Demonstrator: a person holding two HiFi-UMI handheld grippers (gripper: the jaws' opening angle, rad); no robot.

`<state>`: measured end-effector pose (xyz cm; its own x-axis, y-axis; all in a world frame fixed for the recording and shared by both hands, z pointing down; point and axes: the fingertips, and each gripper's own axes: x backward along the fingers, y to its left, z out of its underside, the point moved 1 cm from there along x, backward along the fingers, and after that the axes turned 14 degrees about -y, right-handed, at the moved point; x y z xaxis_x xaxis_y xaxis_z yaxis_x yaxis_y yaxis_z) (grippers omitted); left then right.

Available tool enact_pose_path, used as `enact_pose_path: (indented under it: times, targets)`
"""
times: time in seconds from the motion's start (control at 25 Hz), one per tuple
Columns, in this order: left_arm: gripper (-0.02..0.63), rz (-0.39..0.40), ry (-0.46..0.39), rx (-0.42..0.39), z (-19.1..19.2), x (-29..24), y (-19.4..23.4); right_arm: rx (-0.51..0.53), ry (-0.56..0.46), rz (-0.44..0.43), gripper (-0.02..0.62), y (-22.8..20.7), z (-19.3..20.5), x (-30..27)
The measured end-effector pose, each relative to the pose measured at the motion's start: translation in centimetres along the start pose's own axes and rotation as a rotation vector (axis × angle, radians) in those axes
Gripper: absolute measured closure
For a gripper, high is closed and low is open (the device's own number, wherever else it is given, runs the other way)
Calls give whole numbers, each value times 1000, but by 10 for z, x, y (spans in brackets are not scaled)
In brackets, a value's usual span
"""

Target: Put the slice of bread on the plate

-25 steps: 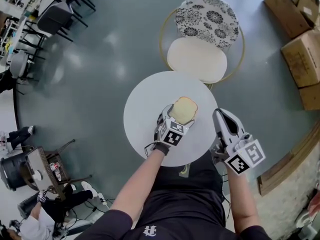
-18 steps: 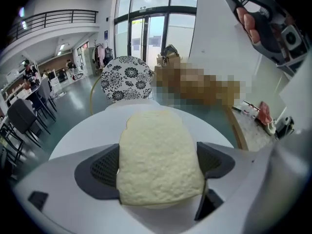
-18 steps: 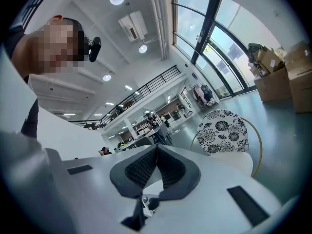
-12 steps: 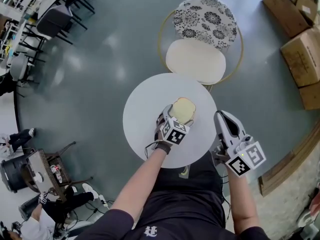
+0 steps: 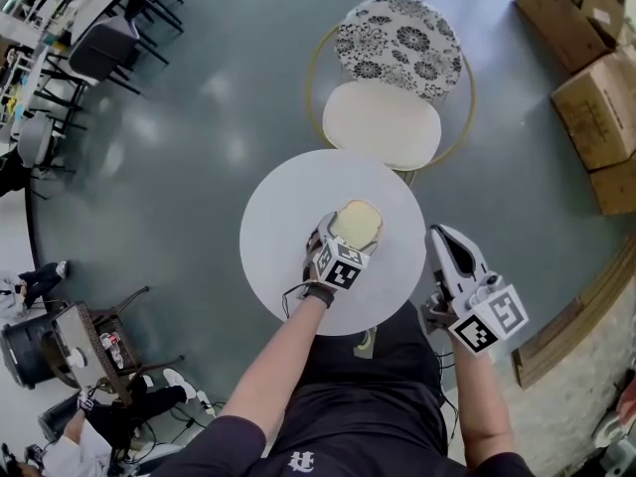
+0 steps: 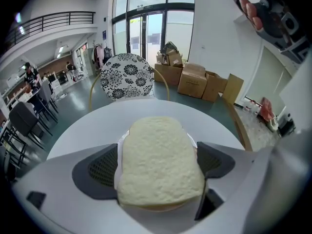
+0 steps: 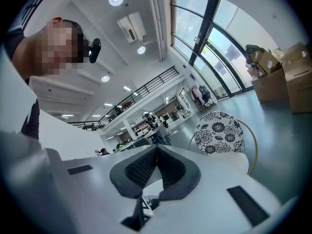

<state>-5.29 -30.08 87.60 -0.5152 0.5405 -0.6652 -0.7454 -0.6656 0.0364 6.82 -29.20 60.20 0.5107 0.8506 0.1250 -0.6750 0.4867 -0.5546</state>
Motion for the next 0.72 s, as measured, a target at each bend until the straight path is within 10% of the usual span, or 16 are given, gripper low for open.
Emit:
enact_pose_path:
  times: [0.4,0.72]
  targets:
    - [109,-34,-50,48,-39,38,12,-12,50,-39,589,18,-7,-5]
    - [150,-4,-256,116,-131,124,-8,16,110,-60,589,56,-28,-20]
